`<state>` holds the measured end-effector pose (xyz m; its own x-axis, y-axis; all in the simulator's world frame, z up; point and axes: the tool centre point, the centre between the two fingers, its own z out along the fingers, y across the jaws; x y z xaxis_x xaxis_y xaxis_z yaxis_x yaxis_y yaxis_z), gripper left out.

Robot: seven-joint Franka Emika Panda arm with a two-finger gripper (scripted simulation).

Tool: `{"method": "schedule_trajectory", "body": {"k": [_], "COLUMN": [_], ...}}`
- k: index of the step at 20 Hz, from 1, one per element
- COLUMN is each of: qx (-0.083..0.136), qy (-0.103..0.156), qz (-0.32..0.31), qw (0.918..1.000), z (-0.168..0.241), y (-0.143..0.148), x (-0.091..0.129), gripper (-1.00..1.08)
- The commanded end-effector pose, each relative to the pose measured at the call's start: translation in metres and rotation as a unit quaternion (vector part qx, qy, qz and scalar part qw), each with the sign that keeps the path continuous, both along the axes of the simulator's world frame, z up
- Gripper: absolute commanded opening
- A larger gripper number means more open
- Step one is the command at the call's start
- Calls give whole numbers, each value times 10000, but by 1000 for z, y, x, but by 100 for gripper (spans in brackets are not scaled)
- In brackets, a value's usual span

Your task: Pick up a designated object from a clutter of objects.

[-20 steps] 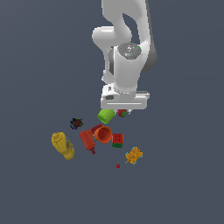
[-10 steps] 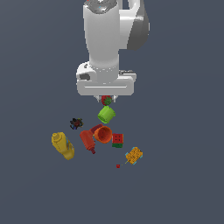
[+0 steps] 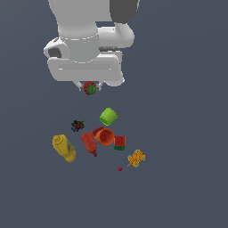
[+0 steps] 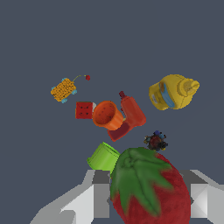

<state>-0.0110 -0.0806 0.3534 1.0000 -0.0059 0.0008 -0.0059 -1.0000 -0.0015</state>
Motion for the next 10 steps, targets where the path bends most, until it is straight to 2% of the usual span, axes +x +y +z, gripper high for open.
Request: {"method": "schedule_trajectory", "body": {"k": [1,10], "qx": [-2,-9], "qy": [5,5], "qz": [4,3], "qw": [10000,10000], "z": [13,32], "y": [-9,-24], "x": [2,7], "gripper": [-100,-100]}}
